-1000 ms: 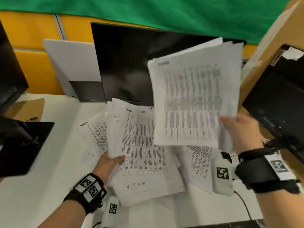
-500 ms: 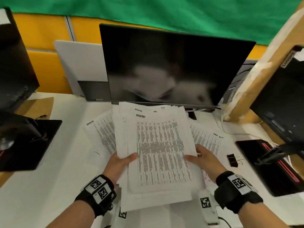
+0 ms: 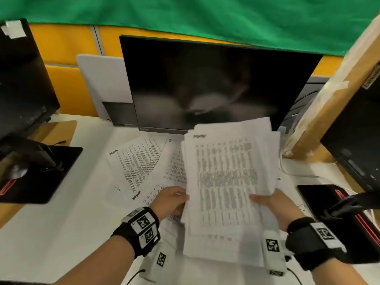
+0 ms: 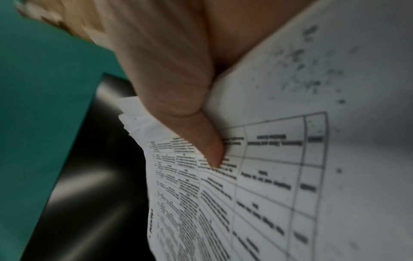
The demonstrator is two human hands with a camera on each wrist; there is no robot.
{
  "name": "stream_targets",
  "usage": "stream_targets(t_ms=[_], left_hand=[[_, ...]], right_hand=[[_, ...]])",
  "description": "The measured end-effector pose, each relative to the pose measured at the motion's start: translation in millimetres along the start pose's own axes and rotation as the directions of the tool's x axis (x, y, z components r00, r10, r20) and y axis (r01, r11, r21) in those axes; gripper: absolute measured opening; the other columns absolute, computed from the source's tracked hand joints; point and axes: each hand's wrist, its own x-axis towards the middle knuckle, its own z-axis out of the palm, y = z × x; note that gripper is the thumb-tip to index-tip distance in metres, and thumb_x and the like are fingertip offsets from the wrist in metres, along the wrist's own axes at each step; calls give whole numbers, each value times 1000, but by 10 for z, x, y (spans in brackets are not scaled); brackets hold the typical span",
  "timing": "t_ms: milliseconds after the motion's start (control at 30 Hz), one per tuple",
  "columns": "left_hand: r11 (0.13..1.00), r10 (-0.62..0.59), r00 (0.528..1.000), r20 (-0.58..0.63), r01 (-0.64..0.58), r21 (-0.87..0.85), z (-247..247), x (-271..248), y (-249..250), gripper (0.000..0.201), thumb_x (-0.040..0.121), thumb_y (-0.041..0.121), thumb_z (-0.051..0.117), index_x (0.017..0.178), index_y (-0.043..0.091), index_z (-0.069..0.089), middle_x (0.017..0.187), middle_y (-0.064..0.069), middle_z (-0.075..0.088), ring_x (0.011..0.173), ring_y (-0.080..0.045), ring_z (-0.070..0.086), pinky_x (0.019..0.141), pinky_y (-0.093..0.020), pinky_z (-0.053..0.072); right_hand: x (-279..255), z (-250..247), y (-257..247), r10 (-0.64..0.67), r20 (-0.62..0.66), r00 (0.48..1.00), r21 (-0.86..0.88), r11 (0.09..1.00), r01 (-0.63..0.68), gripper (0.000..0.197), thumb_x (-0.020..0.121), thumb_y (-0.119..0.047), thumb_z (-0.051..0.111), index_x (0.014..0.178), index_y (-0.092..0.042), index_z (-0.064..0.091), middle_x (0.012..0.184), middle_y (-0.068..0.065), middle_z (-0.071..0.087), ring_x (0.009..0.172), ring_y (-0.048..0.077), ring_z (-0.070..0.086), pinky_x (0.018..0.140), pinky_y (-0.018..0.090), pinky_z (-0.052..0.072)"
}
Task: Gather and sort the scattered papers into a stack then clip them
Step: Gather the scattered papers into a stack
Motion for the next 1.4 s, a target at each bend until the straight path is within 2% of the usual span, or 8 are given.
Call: stream_targets(t_ms=[267, 467, 633, 767, 900, 1133, 1300, 1400], left_hand=[[640, -6, 1000, -21, 20, 768, 283, 382, -20, 66, 90, 42, 51, 149, 24, 25, 159, -8, 14, 145, -25, 18, 118, -39, 18], [297, -111, 990, 91, -55, 953, 481, 544, -200, 63, 94, 51, 32, 150, 30, 15, 161, -4, -1, 148, -26, -2, 115, -55, -1], [513, 38, 999, -11, -10, 858, 254, 417, -135, 37, 95, 38, 38, 109, 11, 59, 115, -7, 59, 114, -27, 56, 102, -42, 38], [426, 39, 997, -65, 42, 904, 201, 262, -234, 56, 91, 54, 38, 137, 23, 47, 140, -8, 42, 128, -27, 42, 106, -40, 36], [393, 92, 972, -216, 164, 905, 145, 200, -217, 48, 89, 50, 41, 105, 13, 67, 118, -9, 56, 108, -26, 53, 92, -40, 46], [479, -165, 763, -625, 616, 625, -628, 170, -331, 91, 67, 51, 71, 139, 14, 30, 137, -10, 42, 127, -31, 41, 103, -45, 35], [415, -148, 811, -566, 571, 709, -813, 213, -325, 48, 74, 36, 67, 117, 18, 55, 116, -2, 60, 111, -24, 55, 96, -36, 39], [613, 63, 859, -508, 368, 699, -857, 256, -258, 25, 83, 15, 55, 106, 12, 64, 98, -4, 60, 101, -26, 59, 81, -30, 45]], right_hand=[[-66, -547, -374, -207, -271, 940, -63, 978, 197, 35, 91, -5, 56, 126, -7, 54, 107, 7, 59, 103, 25, 53, 90, 40, 38], [-114, -632, -358, -220, -288, 932, -97, 975, 200, 38, 91, -6, 55, 128, -6, 52, 106, 5, 56, 99, 22, 50, 89, 43, 38], [-124, -758, -311, -216, -291, 932, -148, 973, 179, 42, 90, -6, 56, 132, -9, 50, 112, 8, 58, 100, 23, 51, 89, 42, 39], [-74, -715, -319, -192, -286, 939, -133, 978, 160, 43, 90, -7, 57, 133, -9, 51, 124, 13, 60, 102, 24, 52, 93, 45, 39], [-10, -622, -343, -175, -271, 947, -121, 982, 147, 43, 90, -7, 58, 132, -9, 51, 120, 12, 61, 103, 25, 53, 99, 47, 39], [68, -473, -423, -156, -218, 963, -190, 975, 115, 41, 89, -9, 59, 129, -2, 52, 105, 11, 57, 98, 26, 52, 91, 42, 40], [99, -387, -431, -145, -203, 968, -243, 966, 94, 40, 90, -13, 59, 128, -4, 52, 109, 13, 59, 98, 26, 51, 94, 46, 39], [109, -396, -440, -149, -219, 964, -265, 960, 88, 40, 90, -14, 59, 128, -5, 52, 114, 16, 60, 99, 27, 52, 95, 49, 40]])
